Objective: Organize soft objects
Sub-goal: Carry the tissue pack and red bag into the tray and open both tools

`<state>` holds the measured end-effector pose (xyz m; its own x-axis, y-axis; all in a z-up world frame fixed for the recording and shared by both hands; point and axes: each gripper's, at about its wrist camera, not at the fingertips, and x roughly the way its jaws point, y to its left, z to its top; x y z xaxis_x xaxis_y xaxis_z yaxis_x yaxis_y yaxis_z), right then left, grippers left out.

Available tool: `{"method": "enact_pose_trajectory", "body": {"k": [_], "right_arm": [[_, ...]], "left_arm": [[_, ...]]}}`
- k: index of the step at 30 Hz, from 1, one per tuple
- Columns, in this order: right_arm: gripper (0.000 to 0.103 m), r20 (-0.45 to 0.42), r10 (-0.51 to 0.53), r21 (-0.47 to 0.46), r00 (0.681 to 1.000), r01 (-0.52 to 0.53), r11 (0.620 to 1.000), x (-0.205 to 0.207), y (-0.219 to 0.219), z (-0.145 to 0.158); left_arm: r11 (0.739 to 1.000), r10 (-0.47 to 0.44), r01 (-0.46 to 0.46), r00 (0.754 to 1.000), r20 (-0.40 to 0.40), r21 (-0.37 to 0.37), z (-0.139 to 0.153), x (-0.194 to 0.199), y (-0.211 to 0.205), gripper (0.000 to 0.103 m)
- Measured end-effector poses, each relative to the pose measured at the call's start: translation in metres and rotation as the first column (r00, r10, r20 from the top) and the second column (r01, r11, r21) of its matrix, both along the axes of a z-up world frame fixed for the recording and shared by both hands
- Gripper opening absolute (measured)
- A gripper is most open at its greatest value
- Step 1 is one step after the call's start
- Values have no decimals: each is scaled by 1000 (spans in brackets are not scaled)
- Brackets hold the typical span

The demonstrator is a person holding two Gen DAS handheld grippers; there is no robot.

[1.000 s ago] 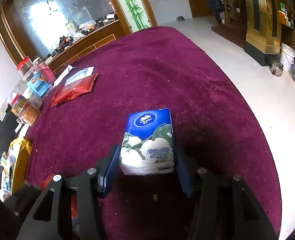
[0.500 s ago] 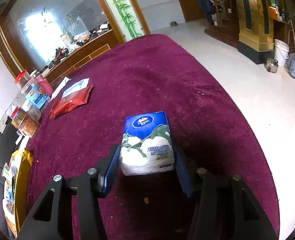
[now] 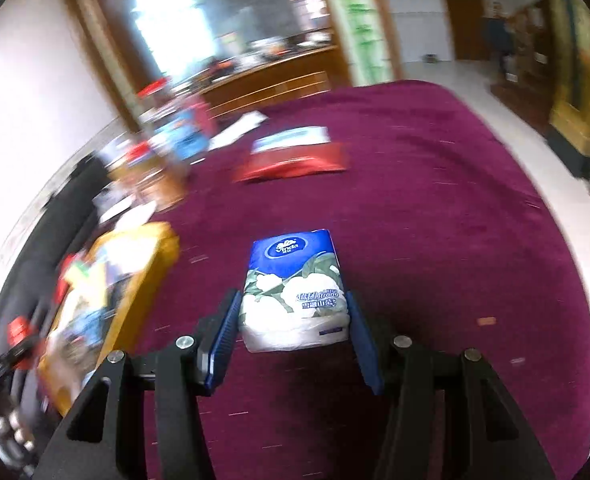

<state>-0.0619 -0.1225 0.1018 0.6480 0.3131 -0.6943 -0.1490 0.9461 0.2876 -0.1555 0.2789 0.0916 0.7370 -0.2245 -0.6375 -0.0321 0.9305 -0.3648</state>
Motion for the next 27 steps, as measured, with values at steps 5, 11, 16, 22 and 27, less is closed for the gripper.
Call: {"method": "enact_pose_trajectory", "body": {"k": [5,11,16,22,27], "right_arm": [[52,0,197,-5,980,-197,980,-17,94,12],[52,-38,416,-15,908,-417,909,-50,191,1],[52,-91,525,-74,847,-531,844,-70,249,-19],[53,-149,556,-200,818,-575,793,-83,290,-42],[67,-150,583,-159,799,-601,783,-85,280,-33]], "left_arm": [[1000,-6,6,1000,-21,-16,-11,9,5,36],[1000,-11,11,1000,-15,-4,-11,22,9,36],[1000,7,-6,999,-46,19,-11,55,22,40],[1000,18,-18,995,-93,8,-26,85,30,65],[996,35,-36,999,-16,-85,-11,55,47,76]]}}
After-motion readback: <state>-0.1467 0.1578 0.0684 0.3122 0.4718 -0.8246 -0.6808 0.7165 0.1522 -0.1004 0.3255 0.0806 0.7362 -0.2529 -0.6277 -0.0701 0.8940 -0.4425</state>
